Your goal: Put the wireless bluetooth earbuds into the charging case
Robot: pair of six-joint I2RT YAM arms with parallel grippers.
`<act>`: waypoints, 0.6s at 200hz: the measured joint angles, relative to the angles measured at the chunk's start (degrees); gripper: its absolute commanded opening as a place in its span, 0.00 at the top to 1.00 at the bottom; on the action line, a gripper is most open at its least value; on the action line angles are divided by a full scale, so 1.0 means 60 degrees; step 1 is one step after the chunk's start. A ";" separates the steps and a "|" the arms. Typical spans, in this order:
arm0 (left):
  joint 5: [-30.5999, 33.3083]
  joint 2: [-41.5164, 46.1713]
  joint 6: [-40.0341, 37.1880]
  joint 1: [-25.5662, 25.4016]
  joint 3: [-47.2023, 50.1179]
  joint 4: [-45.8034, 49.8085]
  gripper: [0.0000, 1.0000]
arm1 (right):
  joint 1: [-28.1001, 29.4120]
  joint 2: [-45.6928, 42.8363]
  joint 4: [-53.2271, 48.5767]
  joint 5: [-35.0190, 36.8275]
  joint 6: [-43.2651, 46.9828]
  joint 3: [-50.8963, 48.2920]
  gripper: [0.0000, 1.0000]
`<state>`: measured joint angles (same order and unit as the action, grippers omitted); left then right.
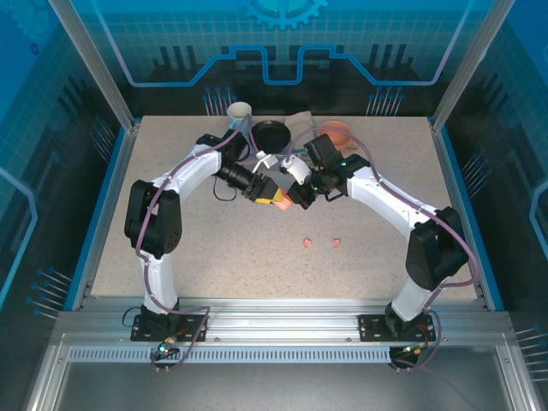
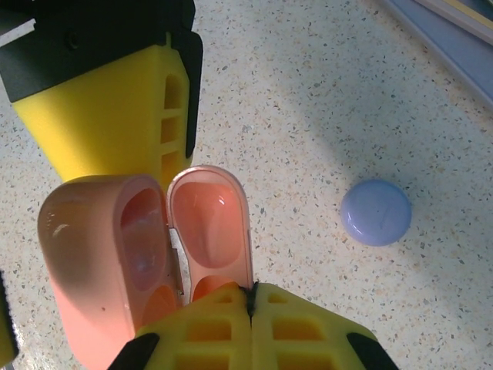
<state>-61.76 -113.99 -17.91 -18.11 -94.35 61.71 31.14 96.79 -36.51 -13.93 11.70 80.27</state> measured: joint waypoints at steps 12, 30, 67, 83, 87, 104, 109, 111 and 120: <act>-0.0047 -0.0004 -0.0087 0.0000 0.0000 0.0066 0.56 | 0.0000 0.0000 -0.0018 0.0000 0.0000 0.0011 1.00; -0.0113 -0.0022 -0.0200 0.0011 0.0000 0.0168 0.56 | 0.0000 0.0000 -0.0033 -0.0007 0.0004 0.0029 1.00; -0.0200 -0.0095 -0.0328 0.0018 0.0000 0.0291 0.57 | 0.0000 0.0000 -0.0058 -0.0004 0.0004 0.0080 1.00; -0.0226 -0.0138 -0.0328 0.0018 0.0000 0.0313 0.57 | 0.0000 0.0000 -0.0058 -0.0004 0.0000 0.0080 1.00; -0.0226 -0.0157 -0.0328 0.0018 0.0000 0.0313 0.57 | 0.0000 0.0000 -0.0058 -0.0004 0.0000 0.0080 1.00; -0.0237 -0.0240 -0.0324 0.0018 0.0000 0.0310 0.57 | 0.0000 0.0000 -0.0055 -0.0004 -0.0004 0.0080 1.00; -0.0244 -0.0262 -0.0321 0.0018 0.0000 0.0310 0.57 | 0.0000 0.0000 -0.0055 -0.0004 -0.0004 0.0080 1.00; -0.0251 -0.0270 -0.0321 0.0018 0.0000 0.0306 0.57 | 0.0000 -0.0004 -0.0055 -0.0004 -0.0004 0.0080 1.00; -0.0266 -0.0302 -0.0321 0.0018 -0.0004 0.0306 0.57 | 0.0000 -0.0004 -0.0058 -0.0004 -0.0004 0.0080 1.00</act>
<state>-63.35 -115.81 -19.84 -18.00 -94.37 63.55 31.14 96.77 -36.86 -13.96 11.68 80.75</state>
